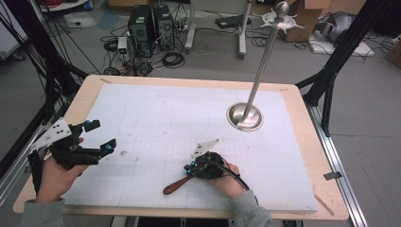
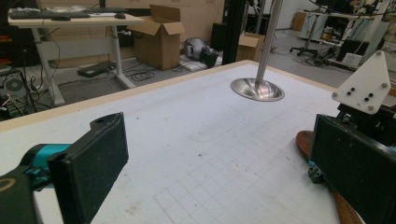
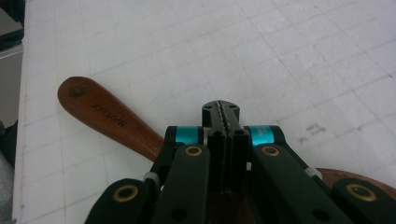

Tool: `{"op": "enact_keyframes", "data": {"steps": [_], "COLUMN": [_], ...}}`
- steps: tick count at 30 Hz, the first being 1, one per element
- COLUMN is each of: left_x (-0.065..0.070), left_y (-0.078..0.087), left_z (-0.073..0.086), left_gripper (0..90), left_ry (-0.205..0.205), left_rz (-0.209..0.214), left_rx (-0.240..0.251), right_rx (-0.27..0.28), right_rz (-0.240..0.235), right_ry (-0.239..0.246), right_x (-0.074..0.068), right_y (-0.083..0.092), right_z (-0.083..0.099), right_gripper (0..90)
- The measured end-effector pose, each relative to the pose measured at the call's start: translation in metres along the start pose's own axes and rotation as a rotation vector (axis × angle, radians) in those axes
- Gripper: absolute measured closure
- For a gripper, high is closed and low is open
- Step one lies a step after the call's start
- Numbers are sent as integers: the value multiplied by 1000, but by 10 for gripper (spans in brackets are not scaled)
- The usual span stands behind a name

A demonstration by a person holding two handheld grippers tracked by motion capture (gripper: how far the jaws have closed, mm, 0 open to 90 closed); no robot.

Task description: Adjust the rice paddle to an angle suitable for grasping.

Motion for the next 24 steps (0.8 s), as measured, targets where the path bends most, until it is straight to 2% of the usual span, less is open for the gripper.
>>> {"op": "enact_keyframes", "data": {"steps": [24], "left_x": [10], "left_y": [-30], "left_z": [-1], "left_gripper": [51], "left_ry": [-5], "left_rz": [60], "left_rx": [-17], "right_rx": [14], "right_rz": [34], "right_ry": [-55], "right_x": [20], "right_y": [29], "right_z": [28], "right_gripper": [900]}}
Point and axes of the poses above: each handheld gripper's, and its own axes: y roughly backward along the jaws, z roughly out of its underside, x roughly to its right, the point moved 10 cm from there along -y, roughly forward along the jaws, and after that the axes turned 5 degrees about z, right-handed, at the moved point
